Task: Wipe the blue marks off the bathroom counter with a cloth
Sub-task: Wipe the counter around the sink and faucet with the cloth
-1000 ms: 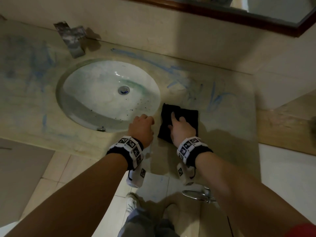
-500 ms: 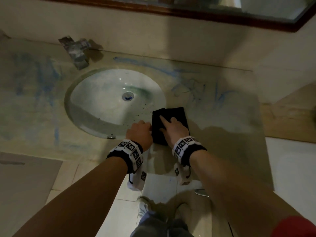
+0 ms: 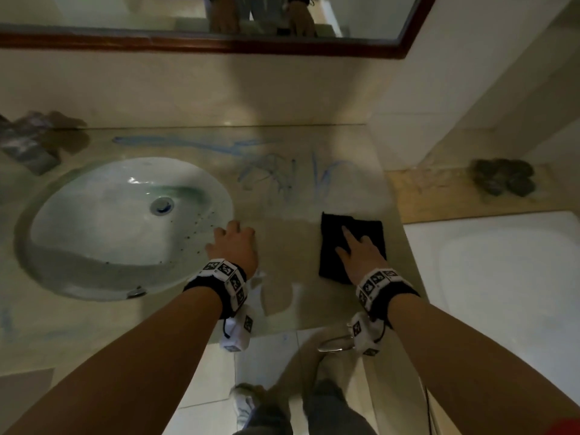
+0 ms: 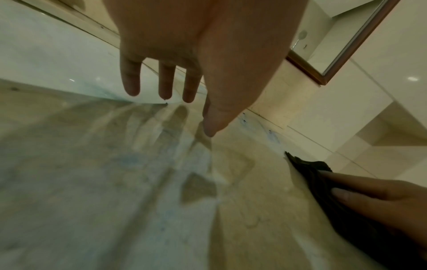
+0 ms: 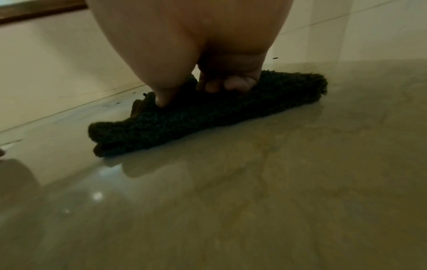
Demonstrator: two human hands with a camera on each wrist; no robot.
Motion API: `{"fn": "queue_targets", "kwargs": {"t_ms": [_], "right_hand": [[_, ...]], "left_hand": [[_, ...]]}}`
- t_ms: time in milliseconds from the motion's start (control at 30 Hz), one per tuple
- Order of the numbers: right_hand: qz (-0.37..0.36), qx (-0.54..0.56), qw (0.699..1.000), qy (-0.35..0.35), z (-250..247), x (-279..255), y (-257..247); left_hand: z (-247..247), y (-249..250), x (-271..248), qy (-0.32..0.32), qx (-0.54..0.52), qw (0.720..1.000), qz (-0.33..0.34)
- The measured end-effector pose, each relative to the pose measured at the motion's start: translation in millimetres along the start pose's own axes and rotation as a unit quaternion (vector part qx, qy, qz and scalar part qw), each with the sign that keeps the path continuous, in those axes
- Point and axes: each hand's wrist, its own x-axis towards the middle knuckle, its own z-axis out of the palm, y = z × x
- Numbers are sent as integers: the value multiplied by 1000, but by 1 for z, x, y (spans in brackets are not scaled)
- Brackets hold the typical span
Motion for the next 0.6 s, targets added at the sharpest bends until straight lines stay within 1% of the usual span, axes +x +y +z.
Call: {"fn": "queue_targets", "kwargs": {"t_ms": [133, 233, 333, 433, 600], "right_hand": [[27, 20, 999, 4, -7, 20, 4], [26, 13, 999, 17, -13, 36, 7], [19, -1, 1000, 15, -26, 55, 10], [6, -14, 1000, 7, -40, 74, 11], [-47, -39, 998, 19, -53, 99, 4]], "left_hand": [[-1, 9, 12, 15, 22, 1000, 1], [-3, 12, 21, 18, 35, 999, -3], [-2, 14, 26, 23, 21, 999, -15], [-2, 16, 29, 23, 19, 999, -28], [-6, 18, 34, 16, 15, 999, -46]]}}
